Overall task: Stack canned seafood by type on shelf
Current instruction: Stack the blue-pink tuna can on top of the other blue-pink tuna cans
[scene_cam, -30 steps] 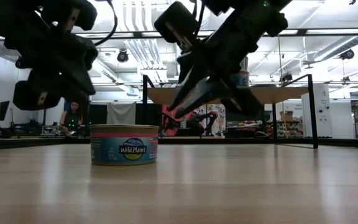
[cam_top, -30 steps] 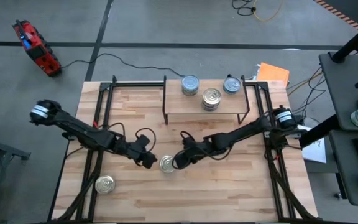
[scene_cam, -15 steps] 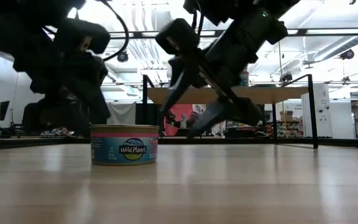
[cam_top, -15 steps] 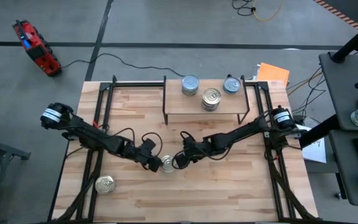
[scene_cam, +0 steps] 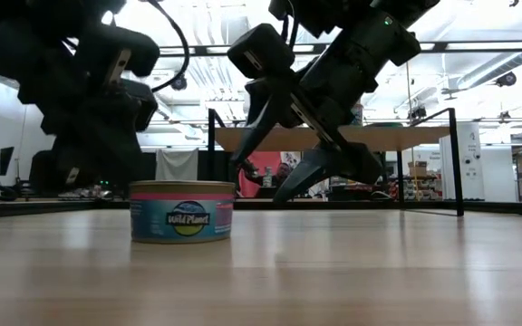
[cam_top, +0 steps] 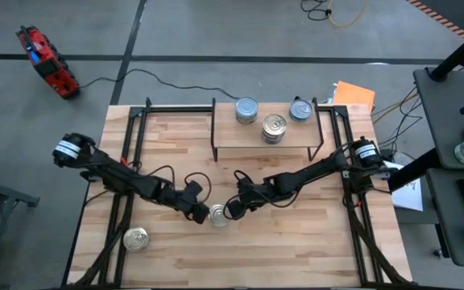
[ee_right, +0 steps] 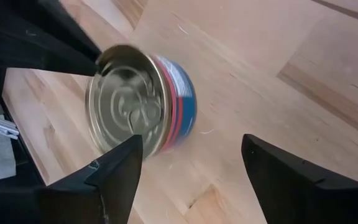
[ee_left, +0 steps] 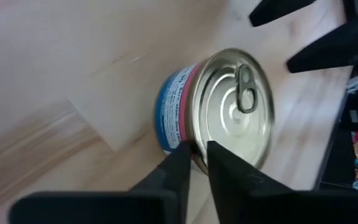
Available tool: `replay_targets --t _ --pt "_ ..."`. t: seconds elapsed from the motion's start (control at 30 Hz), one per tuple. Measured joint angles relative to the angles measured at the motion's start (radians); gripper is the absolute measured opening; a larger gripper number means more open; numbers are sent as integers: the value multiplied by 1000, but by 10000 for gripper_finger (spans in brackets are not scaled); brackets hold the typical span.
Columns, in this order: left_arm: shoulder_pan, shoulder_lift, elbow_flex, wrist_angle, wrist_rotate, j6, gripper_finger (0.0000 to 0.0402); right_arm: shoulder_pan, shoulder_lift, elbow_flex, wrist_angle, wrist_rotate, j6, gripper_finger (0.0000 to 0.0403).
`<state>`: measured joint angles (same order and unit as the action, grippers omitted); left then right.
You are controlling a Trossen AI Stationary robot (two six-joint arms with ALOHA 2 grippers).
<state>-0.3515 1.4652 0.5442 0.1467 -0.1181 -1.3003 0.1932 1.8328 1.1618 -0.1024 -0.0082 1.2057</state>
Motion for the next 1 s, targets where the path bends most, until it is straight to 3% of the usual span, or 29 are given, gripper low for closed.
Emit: replay_targets --t 0.17,0.4,0.57,0.77,1.0 --pt "0 -25 0 2 1 2 3 0 0 0 -1 0 -2 255" --pt "0 -32 3 22 17 12 4 0 0 -1 -4 -6 -12 253" --pt "-3 -35 64 30 26 151 1 0 0 -1 -3 -19 -13 261" --pt "-8 32 120 -145 37 219 1 0 0 -1 18 -23 -1 273" --pt "-32 74 135 -128 50 236 1 0 18 -4 52 -23 -15 293"
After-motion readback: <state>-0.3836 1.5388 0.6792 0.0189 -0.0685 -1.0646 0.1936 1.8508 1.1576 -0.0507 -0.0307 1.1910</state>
